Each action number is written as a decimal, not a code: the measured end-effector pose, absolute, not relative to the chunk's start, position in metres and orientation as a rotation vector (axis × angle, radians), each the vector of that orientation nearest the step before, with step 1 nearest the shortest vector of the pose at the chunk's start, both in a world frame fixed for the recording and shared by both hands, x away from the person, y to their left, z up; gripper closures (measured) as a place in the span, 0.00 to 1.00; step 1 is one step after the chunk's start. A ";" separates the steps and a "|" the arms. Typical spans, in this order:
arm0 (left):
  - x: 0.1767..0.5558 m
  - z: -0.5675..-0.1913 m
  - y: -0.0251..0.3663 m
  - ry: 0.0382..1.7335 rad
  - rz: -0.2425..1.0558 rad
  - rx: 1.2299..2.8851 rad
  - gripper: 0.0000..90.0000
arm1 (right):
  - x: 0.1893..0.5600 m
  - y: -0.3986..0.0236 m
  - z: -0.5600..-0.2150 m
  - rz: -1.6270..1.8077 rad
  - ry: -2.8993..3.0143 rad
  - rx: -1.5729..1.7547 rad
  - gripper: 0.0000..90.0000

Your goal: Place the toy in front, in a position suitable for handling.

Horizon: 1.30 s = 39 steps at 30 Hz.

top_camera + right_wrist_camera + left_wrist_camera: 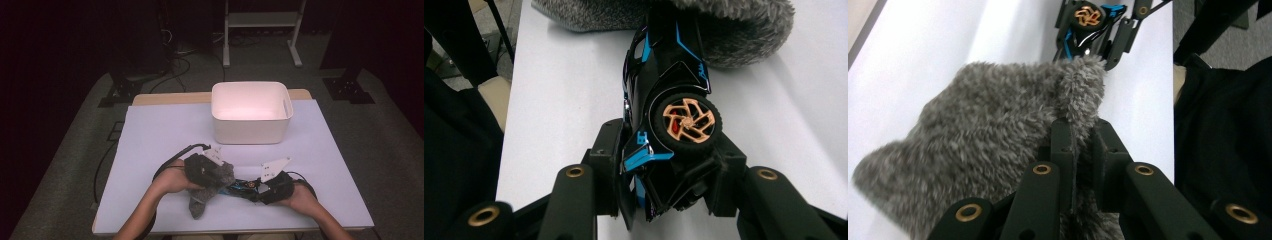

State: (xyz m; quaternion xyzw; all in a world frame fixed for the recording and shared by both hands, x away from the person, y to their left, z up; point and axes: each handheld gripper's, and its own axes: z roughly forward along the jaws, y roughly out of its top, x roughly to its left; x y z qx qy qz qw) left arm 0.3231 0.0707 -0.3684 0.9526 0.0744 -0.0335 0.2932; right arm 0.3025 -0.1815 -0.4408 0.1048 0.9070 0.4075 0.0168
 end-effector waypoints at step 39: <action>0.334 -0.365 0.063 0.144 -0.101 2.532 0.89 | 0.302 -0.181 -0.443 1.292 2.804 0.330 0.63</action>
